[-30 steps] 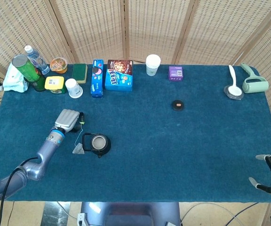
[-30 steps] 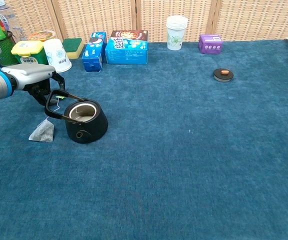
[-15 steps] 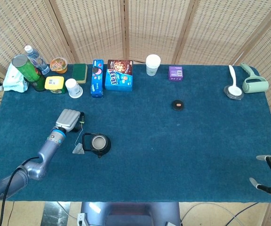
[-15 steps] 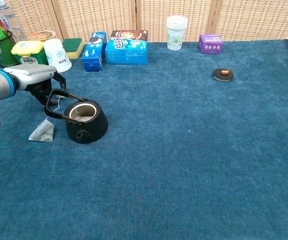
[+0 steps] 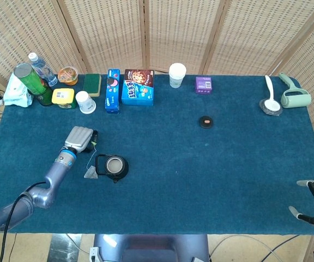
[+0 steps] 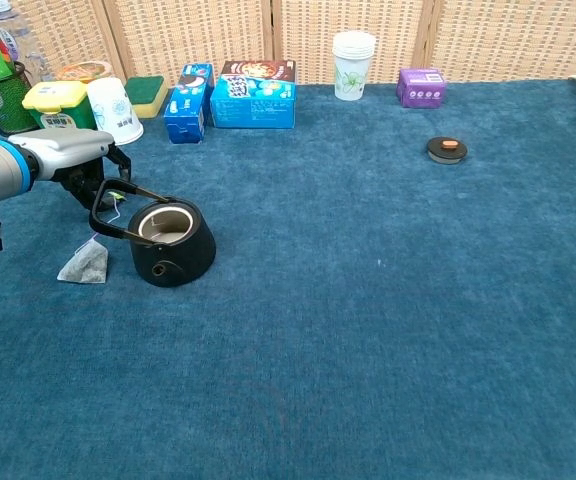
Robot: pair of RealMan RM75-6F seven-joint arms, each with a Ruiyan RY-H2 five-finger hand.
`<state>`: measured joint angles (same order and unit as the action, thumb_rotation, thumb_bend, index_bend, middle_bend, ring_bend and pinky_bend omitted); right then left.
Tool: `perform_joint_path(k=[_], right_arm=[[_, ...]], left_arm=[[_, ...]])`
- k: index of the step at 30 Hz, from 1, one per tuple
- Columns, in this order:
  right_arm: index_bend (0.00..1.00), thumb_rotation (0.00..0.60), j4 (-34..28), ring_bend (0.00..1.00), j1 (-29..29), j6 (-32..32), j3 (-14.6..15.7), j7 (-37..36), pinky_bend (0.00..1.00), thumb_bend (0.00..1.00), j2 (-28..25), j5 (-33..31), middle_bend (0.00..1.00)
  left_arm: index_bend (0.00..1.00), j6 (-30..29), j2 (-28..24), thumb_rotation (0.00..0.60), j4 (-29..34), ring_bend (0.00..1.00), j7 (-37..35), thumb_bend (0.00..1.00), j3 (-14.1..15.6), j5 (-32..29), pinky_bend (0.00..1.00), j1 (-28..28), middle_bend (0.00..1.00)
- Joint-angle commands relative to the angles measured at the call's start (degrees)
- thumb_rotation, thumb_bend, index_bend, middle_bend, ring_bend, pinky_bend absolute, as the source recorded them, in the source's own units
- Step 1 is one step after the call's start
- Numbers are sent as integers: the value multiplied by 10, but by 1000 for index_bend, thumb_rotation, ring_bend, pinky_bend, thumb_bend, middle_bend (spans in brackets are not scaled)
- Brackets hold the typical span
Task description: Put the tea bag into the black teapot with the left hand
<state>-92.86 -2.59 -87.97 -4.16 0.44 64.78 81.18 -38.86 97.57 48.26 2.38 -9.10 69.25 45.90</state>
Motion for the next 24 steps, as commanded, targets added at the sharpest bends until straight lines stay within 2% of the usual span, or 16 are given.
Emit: perform_joint_path(k=[1, 15, 24], right_arm=[[320, 600, 0, 372, -1, 0, 0, 0, 276, 124, 0, 0, 324], [321, 600, -1, 374, -3, -4, 0, -2, 276, 113, -1, 3, 323], [321, 600, -2, 374, 0, -4, 1, -4, 276, 112, 0, 11, 323]], left_arm=[[513, 0, 0, 600, 0, 1000, 1, 470, 0, -1, 1000, 0, 1000], [653, -16, -10, 600, 18, 1000, -3, 509, -6, -2, 1000, -4, 1000], [677, -55, -64, 600, 98, 1000, -18, 508, -15, 2, 1000, -23, 1000]])
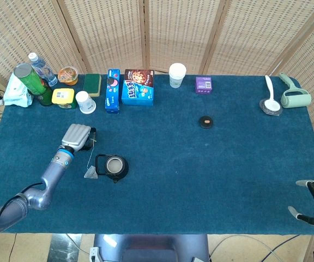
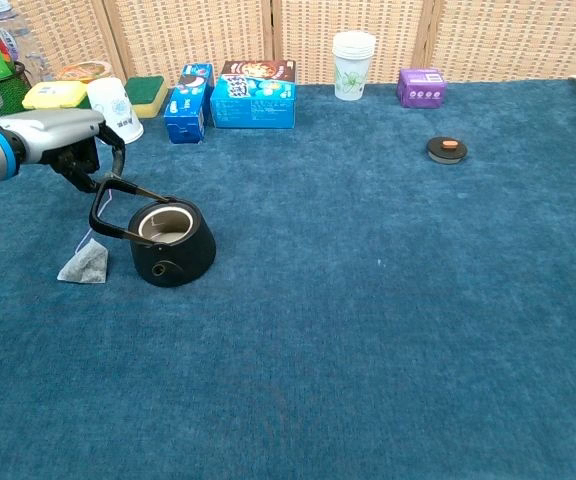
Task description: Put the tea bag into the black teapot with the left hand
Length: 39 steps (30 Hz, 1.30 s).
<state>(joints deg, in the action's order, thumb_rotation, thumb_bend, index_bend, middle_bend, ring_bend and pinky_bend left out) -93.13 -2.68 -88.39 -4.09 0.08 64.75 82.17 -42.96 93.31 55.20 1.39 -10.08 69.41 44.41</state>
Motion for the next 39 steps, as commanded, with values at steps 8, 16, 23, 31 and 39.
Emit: perform_joint_path(k=[8, 16, 23, 31, 39], right_arm=[[321, 600, 4, 375, 2, -1, 2, -7, 276, 111, 2, 10, 323], [321, 600, 9, 376, 1, -4, 4, -16, 276, 110, 6, 16, 323], [320, 600, 15, 377, -1, -7, 6, -26, 276, 110, 8, 20, 324], [320, 600, 21, 377, -2, -6, 8, -35, 276, 108, 10, 22, 324], [320, 600, 22, 378, -2, -3, 10, -37, 276, 107, 13, 21, 323]], left_arm=[[678, -45, -76, 600, 121, 1000, -27, 506, -16, 4, 1000, -24, 1000], [687, -80, -139, 600, 230, 1000, -50, 506, -25, 20, 1000, -40, 1000], [688, -97, -187, 600, 307, 1000, -69, 506, -33, 24, 1000, -50, 1000], [687, -114, -226, 600, 363, 1000, -91, 503, -40, 31, 1000, -58, 1000], [687, -111, -249, 600, 388, 1000, -111, 496, -44, 32, 1000, -57, 1000]])
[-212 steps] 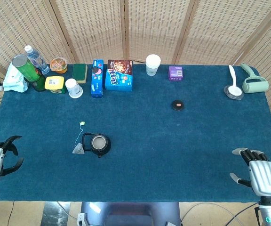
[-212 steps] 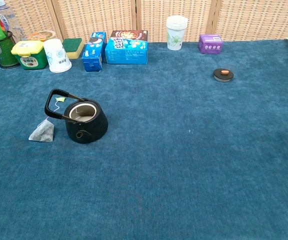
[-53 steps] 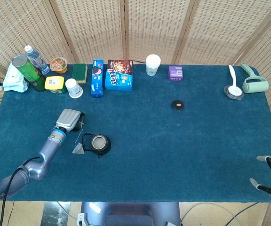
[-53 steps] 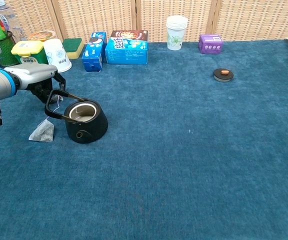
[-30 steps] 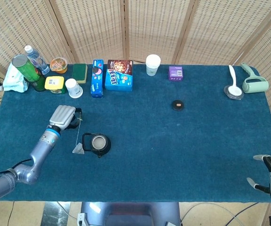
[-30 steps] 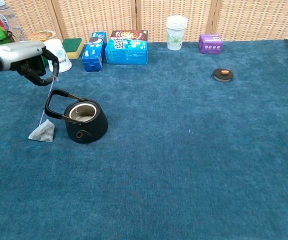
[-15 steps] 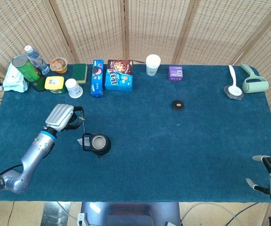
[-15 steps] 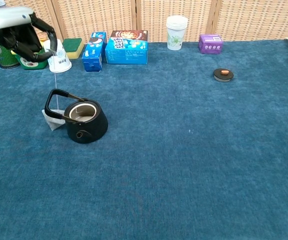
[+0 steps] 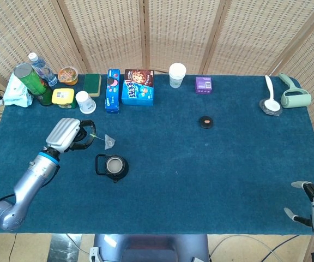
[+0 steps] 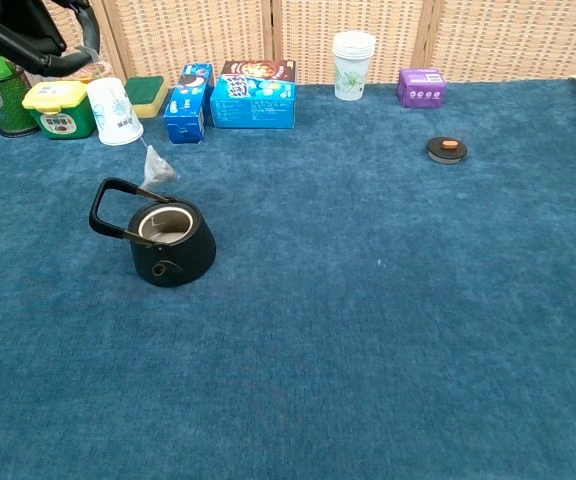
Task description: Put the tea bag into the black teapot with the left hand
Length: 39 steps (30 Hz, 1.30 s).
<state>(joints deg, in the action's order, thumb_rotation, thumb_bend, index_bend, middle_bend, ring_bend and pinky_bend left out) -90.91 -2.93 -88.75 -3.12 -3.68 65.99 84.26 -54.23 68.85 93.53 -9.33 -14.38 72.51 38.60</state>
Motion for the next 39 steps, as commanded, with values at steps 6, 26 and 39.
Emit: perform_joint_path(k=[6, 26, 39], right_arm=[[320, 600, 2, 378, 1, 4, 2, 0, 276, 105, 4, 1, 323], [320, 600, 20, 379, -7, -1, 3, -22, 276, 102, 10, -4, 324], [320, 600, 26, 380, -8, 1, 1, -27, 276, 100, 11, -8, 323]], left_arm=[[687, 2, -21, 600, 24, 1000, -9, 495, -11, 6, 1000, 9, 1000], [687, 15, -43, 600, 75, 1000, 15, 493, -11, 7, 1000, 34, 1000], [688, 18, -42, 600, 79, 1000, 17, 493, 10, 13, 1000, 33, 1000]])
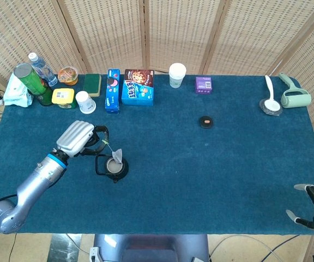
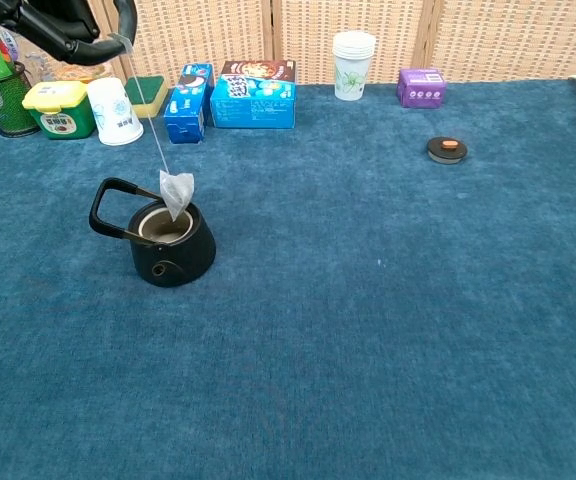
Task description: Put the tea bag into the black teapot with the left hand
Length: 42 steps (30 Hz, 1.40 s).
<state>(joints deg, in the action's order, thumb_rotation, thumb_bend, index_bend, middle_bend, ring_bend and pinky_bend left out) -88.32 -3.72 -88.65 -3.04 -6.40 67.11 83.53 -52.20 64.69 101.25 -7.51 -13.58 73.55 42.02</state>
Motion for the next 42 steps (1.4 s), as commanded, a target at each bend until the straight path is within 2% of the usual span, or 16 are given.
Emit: perform_joint_path(k=[1, 15, 31, 42], right_arm=[[320, 600, 1, 380, 0, 0, 0, -1, 276, 100, 0, -1, 324], [320, 600, 6, 380, 0, 3, -1, -6, 276, 99, 1, -1, 323], [321, 600, 14, 380, -4, 3, 0, -15, 276, 98, 2, -3, 323], [321, 600, 23, 381, -9, 2, 1, -25, 276, 97, 3, -6, 323]], left_arm=[[688, -3, -1, 600, 3, 1000, -2, 492, 3, 4, 1000, -2, 1000], [687, -3, -19, 600, 29, 1000, -15, 490, 23, 27, 1000, -12, 1000], [687, 12, -6, 600, 20, 1000, 6, 489, 41, 8, 1000, -10, 1000], [688, 26, 5, 600, 36, 1000, 15, 490, 52, 27, 1000, -1, 1000]])
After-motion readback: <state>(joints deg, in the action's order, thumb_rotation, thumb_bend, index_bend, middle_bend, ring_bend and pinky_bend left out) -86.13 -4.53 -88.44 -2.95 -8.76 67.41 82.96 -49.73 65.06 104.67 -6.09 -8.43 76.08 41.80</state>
